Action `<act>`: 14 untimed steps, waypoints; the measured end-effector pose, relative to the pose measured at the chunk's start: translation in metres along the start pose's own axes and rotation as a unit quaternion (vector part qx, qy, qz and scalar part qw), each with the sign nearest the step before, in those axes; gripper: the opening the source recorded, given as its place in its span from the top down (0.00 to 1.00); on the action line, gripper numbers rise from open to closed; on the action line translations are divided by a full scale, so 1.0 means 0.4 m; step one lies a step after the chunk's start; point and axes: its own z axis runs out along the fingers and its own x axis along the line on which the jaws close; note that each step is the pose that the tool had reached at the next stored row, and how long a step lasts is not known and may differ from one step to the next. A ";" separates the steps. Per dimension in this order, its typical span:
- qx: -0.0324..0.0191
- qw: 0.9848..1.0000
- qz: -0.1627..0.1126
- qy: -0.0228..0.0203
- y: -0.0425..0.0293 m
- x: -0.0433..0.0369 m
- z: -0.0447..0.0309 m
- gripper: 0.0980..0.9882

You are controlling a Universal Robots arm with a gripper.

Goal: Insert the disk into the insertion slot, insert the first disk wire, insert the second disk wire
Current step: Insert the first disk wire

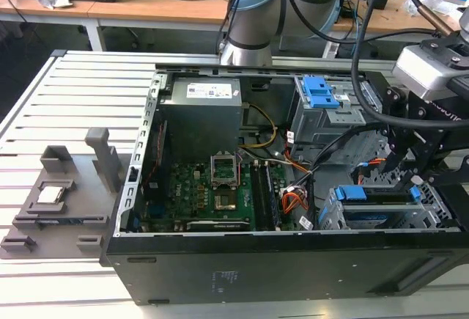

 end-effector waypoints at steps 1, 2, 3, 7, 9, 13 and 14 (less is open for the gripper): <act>0.000 1.000 -0.001 0.000 -0.004 -0.008 0.000 0.70; 0.000 1.000 -0.001 0.000 -0.007 -0.014 0.000 0.70; 0.000 1.000 -0.002 0.000 -0.010 -0.021 -0.001 0.70; 0.000 1.000 -0.005 0.000 -0.023 -0.047 -0.001 0.70; 0.000 1.000 -0.007 0.000 -0.028 -0.057 -0.002 0.70; 0.000 1.000 -0.009 0.000 -0.036 -0.072 -0.002 0.70; 0.000 1.000 -0.010 0.000 -0.037 -0.074 -0.002 0.70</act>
